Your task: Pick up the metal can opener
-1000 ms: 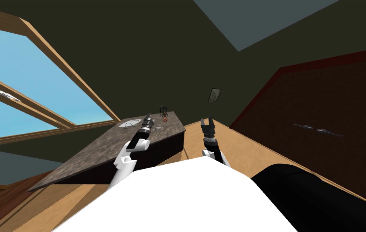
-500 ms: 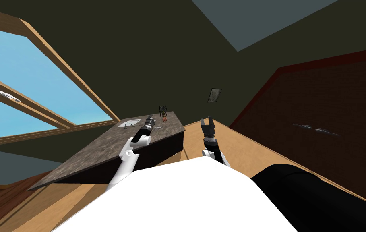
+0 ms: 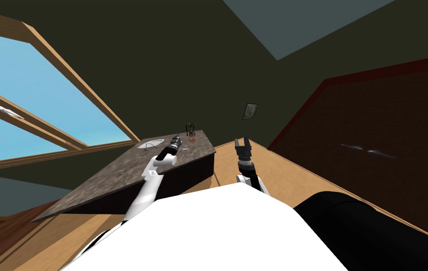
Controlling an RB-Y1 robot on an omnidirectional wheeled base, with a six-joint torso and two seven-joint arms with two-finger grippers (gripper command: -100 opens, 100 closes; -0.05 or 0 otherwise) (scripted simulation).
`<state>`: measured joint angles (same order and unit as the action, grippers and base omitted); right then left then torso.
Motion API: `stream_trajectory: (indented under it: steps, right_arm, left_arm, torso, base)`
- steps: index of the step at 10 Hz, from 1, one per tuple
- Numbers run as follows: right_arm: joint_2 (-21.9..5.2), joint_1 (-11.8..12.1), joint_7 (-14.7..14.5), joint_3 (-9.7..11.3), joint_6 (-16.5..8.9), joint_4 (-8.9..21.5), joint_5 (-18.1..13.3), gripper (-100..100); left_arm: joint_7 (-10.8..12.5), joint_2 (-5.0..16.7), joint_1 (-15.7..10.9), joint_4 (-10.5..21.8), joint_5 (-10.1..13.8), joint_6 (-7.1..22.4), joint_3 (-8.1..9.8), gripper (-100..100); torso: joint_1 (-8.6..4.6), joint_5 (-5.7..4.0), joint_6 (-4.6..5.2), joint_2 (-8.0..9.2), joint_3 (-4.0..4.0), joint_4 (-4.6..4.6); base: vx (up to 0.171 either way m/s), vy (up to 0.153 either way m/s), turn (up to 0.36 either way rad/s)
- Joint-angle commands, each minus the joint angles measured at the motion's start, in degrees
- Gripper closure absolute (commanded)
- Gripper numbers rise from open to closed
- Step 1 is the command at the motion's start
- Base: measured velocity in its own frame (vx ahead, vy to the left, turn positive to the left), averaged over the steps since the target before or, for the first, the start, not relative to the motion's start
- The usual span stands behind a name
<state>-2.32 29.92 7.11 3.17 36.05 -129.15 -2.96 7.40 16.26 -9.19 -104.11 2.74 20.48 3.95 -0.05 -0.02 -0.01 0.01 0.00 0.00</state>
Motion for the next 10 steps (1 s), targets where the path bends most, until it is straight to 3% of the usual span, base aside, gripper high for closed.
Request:
stream_trajectory:
  steps: [1, 3, 4, 5, 7, 8, 10]
  right_arm:
    - [0.00, 0.00, 0.00, 0.00, 0.00, 0.00, 0.00, 0]
    - [0.00, 0.00, 0.00, 0.00, 0.00, 0.00, 0.00, 0]
    - [0.00, 0.00, 0.00, 0.00, 0.00, 0.00, 0.00, 0]
    - [0.00, 0.00, 0.00, 0.00, 0.00, 0.00, 0.00, 0]
    - [0.00, 0.00, 0.00, 0.00, 0.00, 0.00, 0.00, 0]
    - [0.00, 0.00, 0.00, 0.00, 0.00, 0.00, 0.00, 0]
    - [0.00, 0.00, 0.00, 0.00, 0.00, 0.00, 0.00, 0]
  left_arm:
    - [0.04, 0.49, -1.87, 2.57, 0.15, 2.86, 0.22, -100]
    - [0.09, 1.31, -5.07, 5.14, 0.41, 6.41, 0.64, -100]
    - [0.09, 1.31, -5.07, 6.29, 0.41, 7.16, 0.64, -100]
    - [0.15, 2.07, -7.39, 7.67, 0.72, 9.58, 1.07, -100]
    - [0.15, 2.07, -8.25, 10.16, 0.72, 11.19, 1.07, -100]
    - [0.22, 2.75, -10.97, 12.51, 1.09, 13.56, 1.51, -100]
    - [0.22, 2.75, -11.38, 14.15, 1.09, 15.12, 1.51, -100]
  torso:
    - [0.00, 0.00, 0.00, 0.00, 0.00, 0.00]
    - [-0.01, 0.00, 0.00, 0.01, 0.01, 0.00]
    - [0.00, 0.00, 0.00, -0.01, 0.00, 0.00]
    - [0.03, 0.01, -0.01, -0.01, -0.01, -0.01]
    - [0.03, 0.01, -0.01, -0.03, -0.02, -0.01]
    - [0.04, 0.01, -0.01, -0.02, -0.01, -0.01]
    - [0.04, 0.01, -0.01, -0.03, -0.02, -0.01]
  base:
    - [-0.009, -0.016, -0.006]
    - [-0.009, -0.017, -0.009]
    - [-0.001, -0.007, 0.001]
    - [-0.002, -0.009, -0.012]
    - [-0.001, -0.005, -0.005]
    - [0.000, -0.008, -0.014]
    - [0.001, -0.003, -0.004]
